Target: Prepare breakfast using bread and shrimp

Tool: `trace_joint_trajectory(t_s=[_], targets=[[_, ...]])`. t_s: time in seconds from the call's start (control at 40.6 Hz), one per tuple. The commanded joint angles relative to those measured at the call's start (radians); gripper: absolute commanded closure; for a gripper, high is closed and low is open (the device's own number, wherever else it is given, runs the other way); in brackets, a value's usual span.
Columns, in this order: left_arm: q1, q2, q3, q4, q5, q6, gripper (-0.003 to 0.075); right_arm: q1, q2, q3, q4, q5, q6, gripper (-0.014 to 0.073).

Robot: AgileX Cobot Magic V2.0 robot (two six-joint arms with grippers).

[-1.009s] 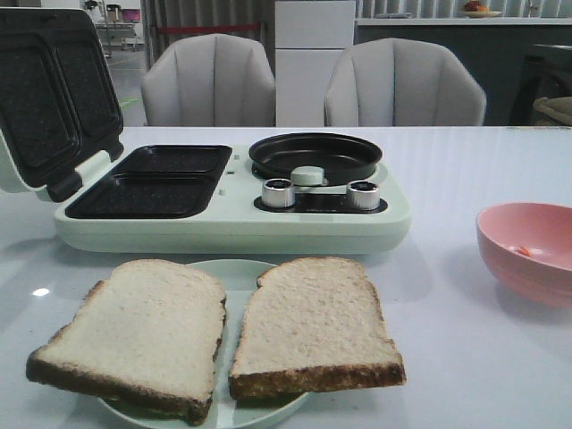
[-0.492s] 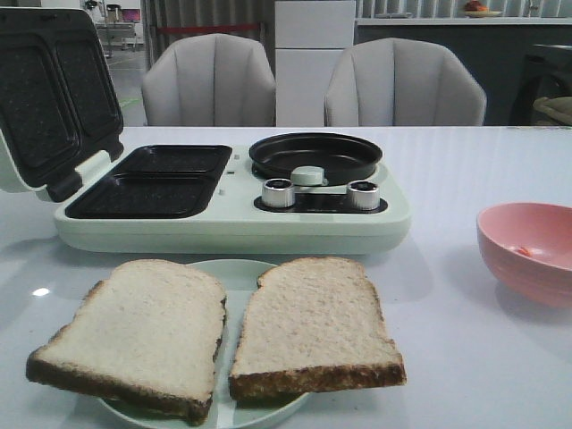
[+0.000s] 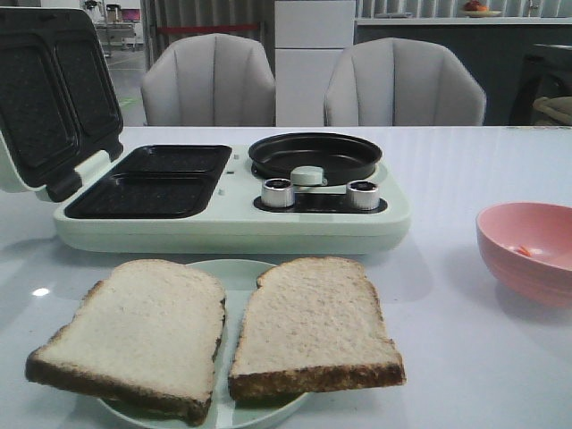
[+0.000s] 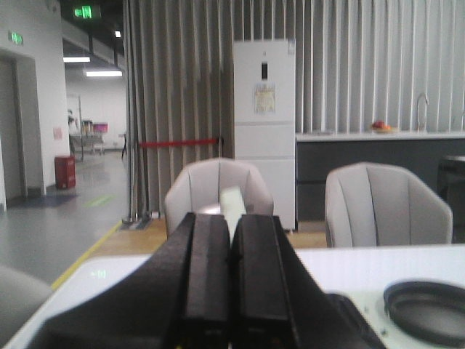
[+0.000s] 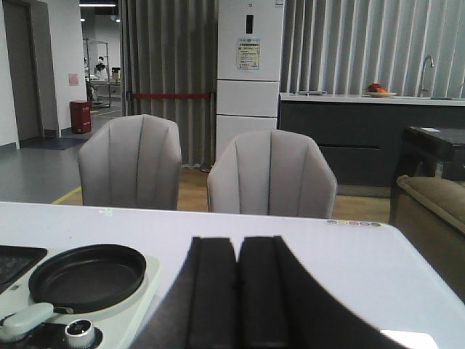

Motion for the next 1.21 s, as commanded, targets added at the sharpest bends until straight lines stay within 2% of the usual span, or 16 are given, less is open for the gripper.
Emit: trace_joint_trajectory(t_s=[0.0,0.172,0.419,0.837,0.886,0.936,1.009,1.059,1.108,1.182], targets=[[0.000,0.077,-0.138,-0.008,0.020,0.001,0.0621,-0.004,0.093,-0.128,0.001,0.007,-0.002,0.0585],[0.000,0.197,-0.276,-0.008,0.196,0.001,0.0621,-0.004,0.222,-0.210,0.001,0.099,-0.002,0.0585],[0.000,0.308,-0.275,-0.008,0.390,0.001,0.0621,-0.004,0.341,-0.188,0.001,0.207,-0.002,0.0585],[0.000,0.351,-0.249,-0.037,0.411,0.001,0.0608,-0.004,0.377,-0.155,0.001,0.246,-0.002,0.0585],[0.000,0.366,-0.249,-0.037,0.416,0.025,0.0549,-0.004,0.377,-0.155,0.001,0.246,-0.002,0.0585],[-0.003,0.381,-0.257,-0.049,0.421,0.064,0.0455,-0.004,0.377,-0.155,0.001,0.246,-0.002,0.0585],[-0.043,0.410,-0.275,-0.058,0.419,0.069,0.0266,-0.004,0.377,-0.155,0.001,0.246,-0.002,0.0585],[-0.087,0.429,-0.287,-0.058,0.421,0.122,0.0181,-0.004,0.377,-0.155,0.001,0.246,-0.002,0.0585],[-0.147,0.448,-0.292,-0.058,0.421,0.184,0.0134,-0.004,0.377,-0.155,0.000,0.246,-0.002,0.0585],[-0.256,0.474,-0.294,-0.037,0.424,0.273,0.0120,-0.004,0.377,-0.155,0.000,0.246,-0.002,0.0585]])
